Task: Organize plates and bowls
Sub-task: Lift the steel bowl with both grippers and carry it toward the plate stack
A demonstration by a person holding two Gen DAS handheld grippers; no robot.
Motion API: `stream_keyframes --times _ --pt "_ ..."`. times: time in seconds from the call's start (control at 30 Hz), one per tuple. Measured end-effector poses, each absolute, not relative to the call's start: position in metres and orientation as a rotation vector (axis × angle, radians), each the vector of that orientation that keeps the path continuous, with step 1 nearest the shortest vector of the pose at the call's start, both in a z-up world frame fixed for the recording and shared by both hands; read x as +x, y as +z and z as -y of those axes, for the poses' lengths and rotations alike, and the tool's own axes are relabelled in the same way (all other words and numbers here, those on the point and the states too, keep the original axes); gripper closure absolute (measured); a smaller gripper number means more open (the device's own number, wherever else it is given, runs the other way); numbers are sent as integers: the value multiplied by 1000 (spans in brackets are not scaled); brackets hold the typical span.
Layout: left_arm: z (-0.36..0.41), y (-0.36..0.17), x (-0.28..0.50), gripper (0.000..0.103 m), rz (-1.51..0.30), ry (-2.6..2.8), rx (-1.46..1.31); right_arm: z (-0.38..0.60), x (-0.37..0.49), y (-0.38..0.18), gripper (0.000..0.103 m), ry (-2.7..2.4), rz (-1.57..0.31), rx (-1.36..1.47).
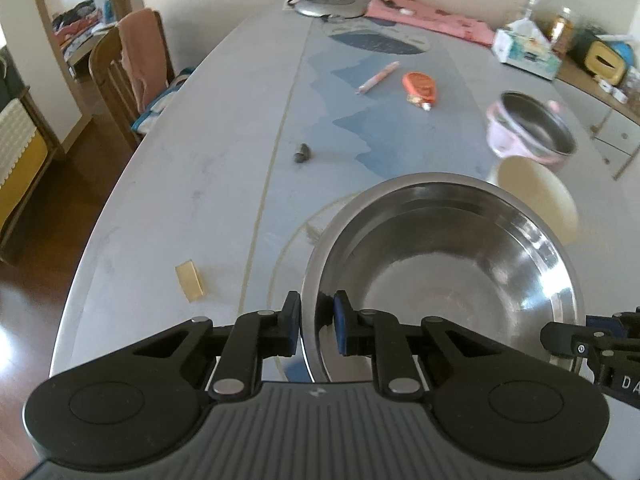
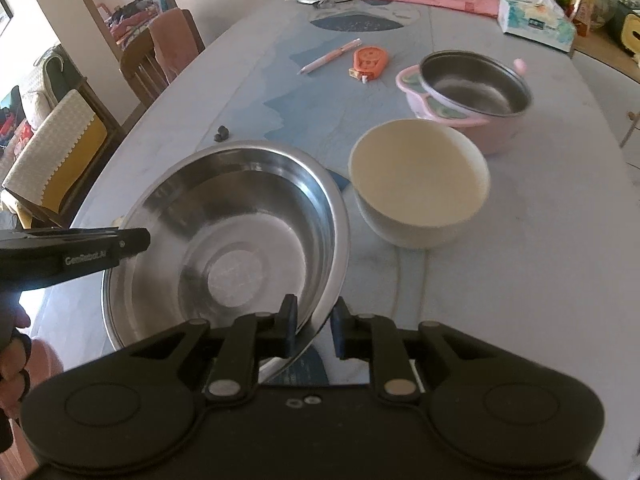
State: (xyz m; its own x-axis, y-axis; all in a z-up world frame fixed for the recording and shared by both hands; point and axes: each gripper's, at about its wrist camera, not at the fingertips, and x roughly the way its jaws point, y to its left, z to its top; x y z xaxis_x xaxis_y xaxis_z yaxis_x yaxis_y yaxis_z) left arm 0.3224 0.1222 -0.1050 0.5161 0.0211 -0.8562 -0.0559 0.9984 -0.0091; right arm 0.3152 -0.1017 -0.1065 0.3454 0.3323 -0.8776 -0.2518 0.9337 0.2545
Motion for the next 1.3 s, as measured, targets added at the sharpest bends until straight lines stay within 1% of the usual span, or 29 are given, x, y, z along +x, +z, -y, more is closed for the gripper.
stream_keyframes --times 0.37,0.57,0.9,1.13,1.3 --pt "-69 -69 252 87 -992 -69 1 161 246 -71 85 332 -1143 121" --pt "-39 -63 215 87 -990 -139 2 198 204 -69 86 289 -1150 167" --pt "9 -83 164 87 -1024 -226 47 247 151 -87 86 252 -1190 255" --pt "46 -105 143 87 -1046 -273 102 269 129 -107 86 197 -1193 217" --pt "58 -126 137 87 -1111 -287 100 281 122 -120 88 178 -1221 220"
